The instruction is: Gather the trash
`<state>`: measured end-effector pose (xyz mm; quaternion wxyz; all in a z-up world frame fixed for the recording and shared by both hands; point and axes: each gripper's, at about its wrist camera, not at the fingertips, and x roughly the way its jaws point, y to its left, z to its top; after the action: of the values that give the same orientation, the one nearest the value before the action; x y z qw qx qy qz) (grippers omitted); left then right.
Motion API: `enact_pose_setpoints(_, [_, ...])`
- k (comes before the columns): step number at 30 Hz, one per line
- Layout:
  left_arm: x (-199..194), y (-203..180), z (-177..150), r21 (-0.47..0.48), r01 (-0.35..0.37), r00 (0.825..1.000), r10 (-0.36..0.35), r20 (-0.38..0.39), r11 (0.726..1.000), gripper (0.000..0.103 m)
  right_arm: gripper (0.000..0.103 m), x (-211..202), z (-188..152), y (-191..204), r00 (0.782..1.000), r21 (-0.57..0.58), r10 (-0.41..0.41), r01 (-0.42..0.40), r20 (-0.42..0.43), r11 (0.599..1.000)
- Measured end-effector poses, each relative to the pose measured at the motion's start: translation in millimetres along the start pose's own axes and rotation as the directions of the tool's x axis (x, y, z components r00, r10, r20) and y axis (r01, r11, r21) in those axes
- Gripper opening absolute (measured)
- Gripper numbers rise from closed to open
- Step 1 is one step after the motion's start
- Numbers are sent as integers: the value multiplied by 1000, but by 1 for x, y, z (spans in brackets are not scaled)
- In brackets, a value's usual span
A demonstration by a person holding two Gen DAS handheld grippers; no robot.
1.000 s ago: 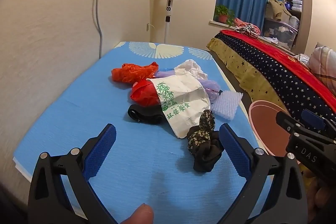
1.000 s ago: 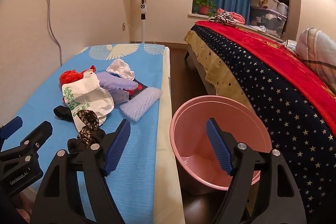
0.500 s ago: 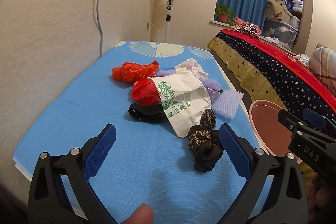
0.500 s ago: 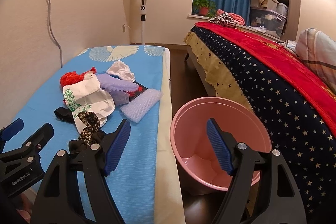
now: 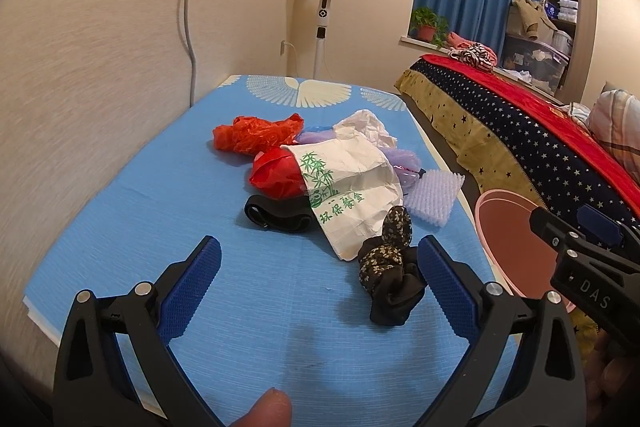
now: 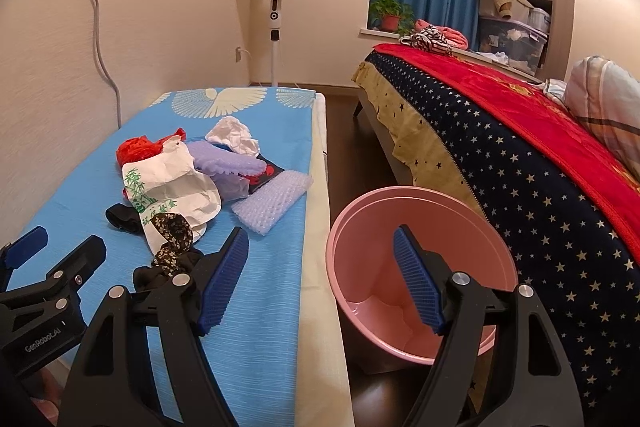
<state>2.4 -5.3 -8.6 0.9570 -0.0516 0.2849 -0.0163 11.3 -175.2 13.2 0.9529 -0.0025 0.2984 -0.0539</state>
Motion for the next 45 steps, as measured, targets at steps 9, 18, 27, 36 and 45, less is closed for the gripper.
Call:
enact_pose_setpoints(9, [1,0,0,-1,0,1000,0,-2,1000,95,74,0,0,1,1000,0,0,0,-2,1000])
enact_pose_setpoints(18, [1,1,0,-1,1,1000,-1,-2,1000,95,74,1,0,1,1000,5,4,-4,-8,1000])
enact_pose_setpoints(27, [2,0,-1,-14,24,1000,-24,-16,1000,95,59,3,1,-4,1000,28,25,-25,-16,999])
enact_pose_setpoints(36, [22,-10,-7,-26,120,988,-122,-91,992,71,44,9,5,-16,998,86,50,-48,-29,995])
enact_pose_setpoints(45, [57,-32,-23,-14,167,962,-166,-216,986,45,44,22,5,-24,997,120,52,-46,-53,992])
